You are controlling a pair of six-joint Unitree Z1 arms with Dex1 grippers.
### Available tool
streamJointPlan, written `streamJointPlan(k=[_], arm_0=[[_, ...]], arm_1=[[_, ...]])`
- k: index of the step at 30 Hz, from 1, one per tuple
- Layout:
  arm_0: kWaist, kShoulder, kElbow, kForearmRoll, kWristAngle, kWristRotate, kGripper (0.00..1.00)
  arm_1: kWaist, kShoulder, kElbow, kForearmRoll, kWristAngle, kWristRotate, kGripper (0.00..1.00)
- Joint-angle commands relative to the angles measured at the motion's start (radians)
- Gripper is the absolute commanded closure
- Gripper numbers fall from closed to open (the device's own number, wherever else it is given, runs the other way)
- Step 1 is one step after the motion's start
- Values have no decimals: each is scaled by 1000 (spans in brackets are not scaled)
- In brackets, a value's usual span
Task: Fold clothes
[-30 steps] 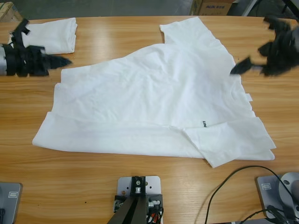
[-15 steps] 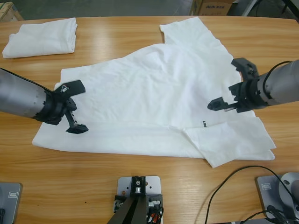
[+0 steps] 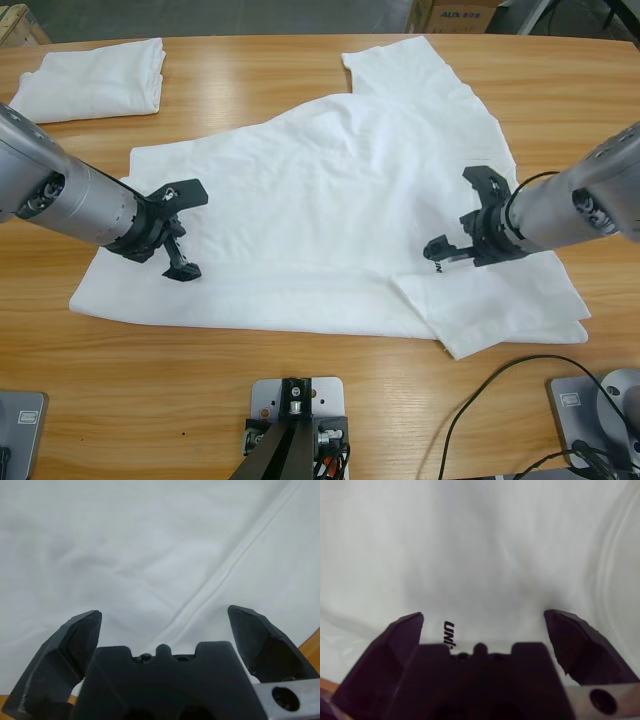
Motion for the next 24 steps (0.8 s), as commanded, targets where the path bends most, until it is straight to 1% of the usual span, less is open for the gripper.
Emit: streamJointPlan(k=[1,4,6,10,14,17,19,24], arm_0=[[-60,36,52,-11,-28,-25,0],[-112,16,66,-11,-40,-72,0],[-130,13,69,-11,-40,-85,0],[-130,-2,67,2,-36,-96,0],[-130,-57,62,42,-33,-129,0],[-132,-72,30,103,-32,-157,0],[-132,-58,2,192,-13,-182,5],[-132,-63,-19,233,-21,-217,11]], arm_1=[[46,72,46,14,15,115,0],[72,53,48,44,13,141,0],[89,38,48,65,9,157,0],[110,15,48,88,3,185,0],[139,-14,48,125,-14,228,0],[141,-30,46,158,-31,258,0],[146,-34,45,177,-35,272,0],[171,-34,44,183,-35,287,0]])
